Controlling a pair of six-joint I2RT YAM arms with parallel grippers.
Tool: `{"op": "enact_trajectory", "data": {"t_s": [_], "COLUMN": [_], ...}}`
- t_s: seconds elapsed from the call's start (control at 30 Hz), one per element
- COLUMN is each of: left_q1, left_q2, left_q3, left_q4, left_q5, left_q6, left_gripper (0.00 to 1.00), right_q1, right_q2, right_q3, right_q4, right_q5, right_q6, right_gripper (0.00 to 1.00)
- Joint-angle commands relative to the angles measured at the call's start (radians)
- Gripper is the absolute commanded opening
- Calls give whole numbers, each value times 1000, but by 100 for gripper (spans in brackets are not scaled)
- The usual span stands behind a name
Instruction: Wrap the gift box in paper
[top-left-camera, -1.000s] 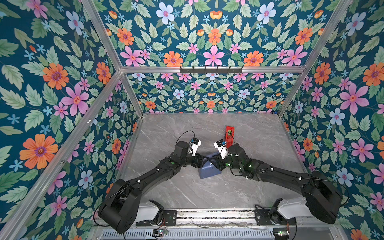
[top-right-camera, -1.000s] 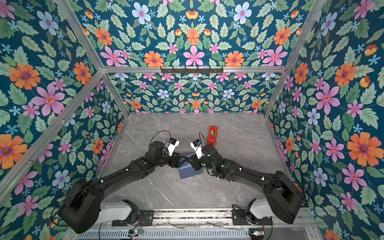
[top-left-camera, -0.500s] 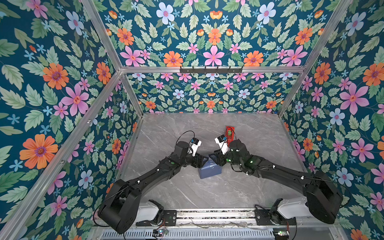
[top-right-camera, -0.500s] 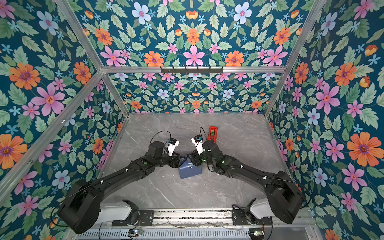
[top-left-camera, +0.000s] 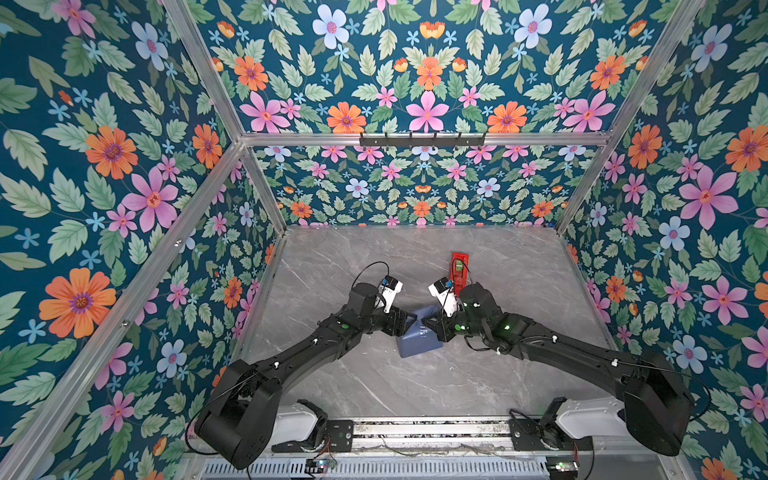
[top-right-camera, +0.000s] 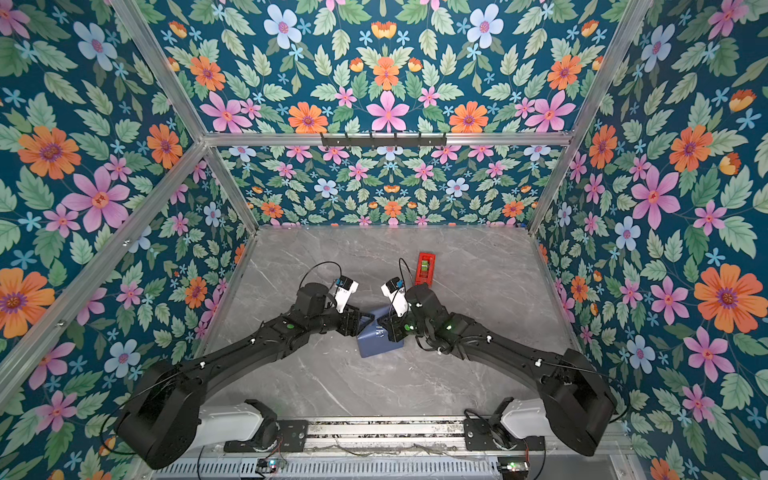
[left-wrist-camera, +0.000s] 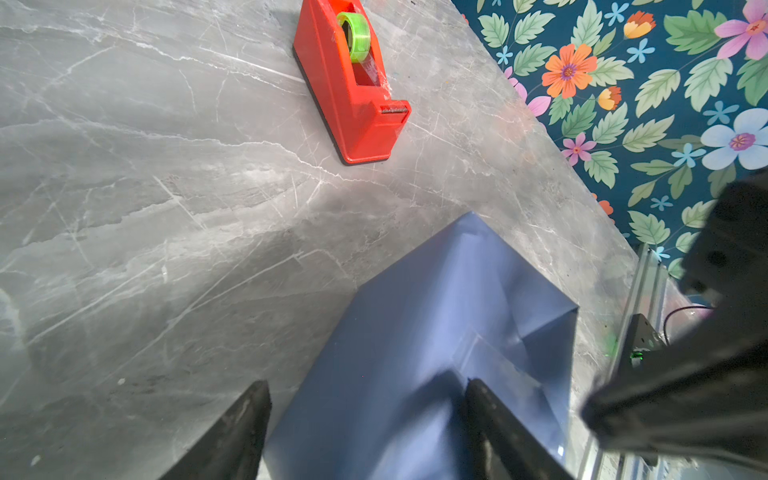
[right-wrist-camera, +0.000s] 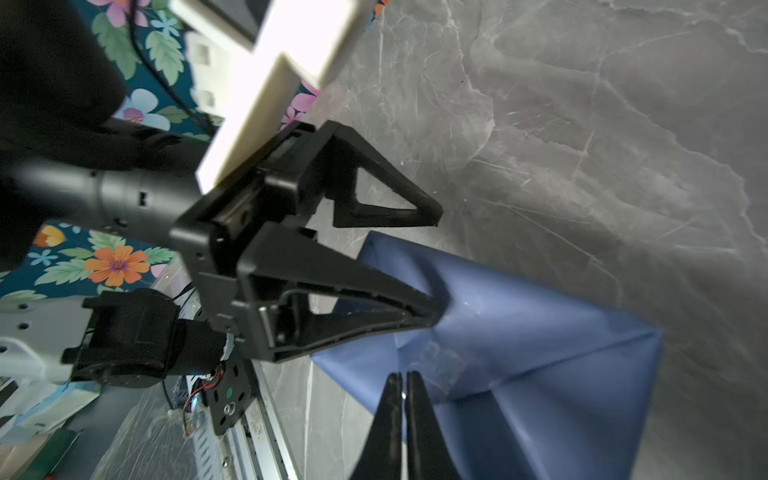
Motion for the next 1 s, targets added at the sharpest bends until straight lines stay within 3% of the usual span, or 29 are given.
{"op": "enact_trajectory", "data": {"t_s": [0.0, 0.4, 0.97], "left_q1": [0, 1, 0], "left_q2": [0, -6, -51], "left_q3": [-5, 0, 7], "left_q4": [-85, -75, -29], "left_q5": [-16, -13, -45], "left_q6": [25, 22, -13], "left_gripper": [75, 75, 78], "right_q1": [3, 6, 6], "right_q2": [25, 32, 51], "right_q3": [18, -3, 7], "right_q4": [-13, -75, -21], "right_q5": [-8, 15, 11], "right_q6": [11, -12, 69], "right_gripper": [6, 2, 3]}}
